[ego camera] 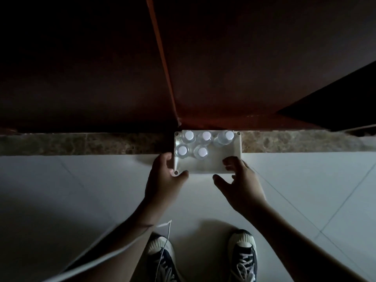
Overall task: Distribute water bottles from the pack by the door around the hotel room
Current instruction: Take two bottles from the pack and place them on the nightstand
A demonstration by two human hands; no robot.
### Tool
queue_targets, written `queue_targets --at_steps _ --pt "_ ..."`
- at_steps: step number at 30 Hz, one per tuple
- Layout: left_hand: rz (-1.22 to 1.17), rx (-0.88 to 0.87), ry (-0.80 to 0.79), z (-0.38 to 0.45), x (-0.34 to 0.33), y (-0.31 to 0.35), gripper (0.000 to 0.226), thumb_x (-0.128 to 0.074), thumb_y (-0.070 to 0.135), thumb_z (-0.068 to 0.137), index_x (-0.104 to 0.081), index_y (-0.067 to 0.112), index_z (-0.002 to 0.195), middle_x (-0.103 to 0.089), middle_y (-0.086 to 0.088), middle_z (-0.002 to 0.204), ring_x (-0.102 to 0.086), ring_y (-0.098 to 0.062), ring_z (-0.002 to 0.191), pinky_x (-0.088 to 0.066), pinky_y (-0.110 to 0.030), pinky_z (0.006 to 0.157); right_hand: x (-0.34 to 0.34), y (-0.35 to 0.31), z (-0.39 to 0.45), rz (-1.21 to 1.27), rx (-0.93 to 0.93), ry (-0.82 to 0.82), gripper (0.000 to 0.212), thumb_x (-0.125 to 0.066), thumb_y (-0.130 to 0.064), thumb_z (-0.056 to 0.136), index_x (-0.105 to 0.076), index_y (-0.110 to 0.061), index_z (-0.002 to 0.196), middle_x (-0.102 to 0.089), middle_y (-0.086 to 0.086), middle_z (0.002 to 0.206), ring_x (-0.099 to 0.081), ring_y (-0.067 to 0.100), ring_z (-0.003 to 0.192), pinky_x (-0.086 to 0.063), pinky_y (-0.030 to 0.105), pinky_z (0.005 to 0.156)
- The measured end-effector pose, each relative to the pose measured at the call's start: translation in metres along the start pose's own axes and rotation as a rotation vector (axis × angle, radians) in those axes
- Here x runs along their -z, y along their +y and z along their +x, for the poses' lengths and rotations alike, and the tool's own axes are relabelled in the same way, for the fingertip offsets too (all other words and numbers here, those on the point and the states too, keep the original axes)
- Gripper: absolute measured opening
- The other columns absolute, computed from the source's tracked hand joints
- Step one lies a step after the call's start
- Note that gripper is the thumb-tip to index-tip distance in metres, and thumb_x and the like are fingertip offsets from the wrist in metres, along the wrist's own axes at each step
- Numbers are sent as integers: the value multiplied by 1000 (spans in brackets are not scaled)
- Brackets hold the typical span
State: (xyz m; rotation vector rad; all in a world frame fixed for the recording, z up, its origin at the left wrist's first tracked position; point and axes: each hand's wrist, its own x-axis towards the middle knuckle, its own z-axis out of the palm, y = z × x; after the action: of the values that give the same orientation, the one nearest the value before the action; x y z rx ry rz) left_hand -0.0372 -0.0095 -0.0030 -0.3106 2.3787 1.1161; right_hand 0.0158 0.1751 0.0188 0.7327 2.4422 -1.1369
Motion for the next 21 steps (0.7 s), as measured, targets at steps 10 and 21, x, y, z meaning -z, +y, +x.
queue_targets --at_steps 10,21 --pt "-4 -178 -83 131 -100 -110 73 -83 7 72 -49 17 135 -64 -2 122 -64 -17 105 -54 -33 89 -144 76 123 84 37 120 64 -79 -17 74 -51 -14 131 -57 2 129 -57 18 111 -31 11 78" --pt "40 -316 -22 144 -104 -127 43 -83 26 65 -65 20 103 -71 7 90 -71 -15 86 -52 -25 68 -169 84 136 154 58 222 58 -83 -21 70 -56 -21 121 -70 -2 109 -64 22 100 -41 23 78"
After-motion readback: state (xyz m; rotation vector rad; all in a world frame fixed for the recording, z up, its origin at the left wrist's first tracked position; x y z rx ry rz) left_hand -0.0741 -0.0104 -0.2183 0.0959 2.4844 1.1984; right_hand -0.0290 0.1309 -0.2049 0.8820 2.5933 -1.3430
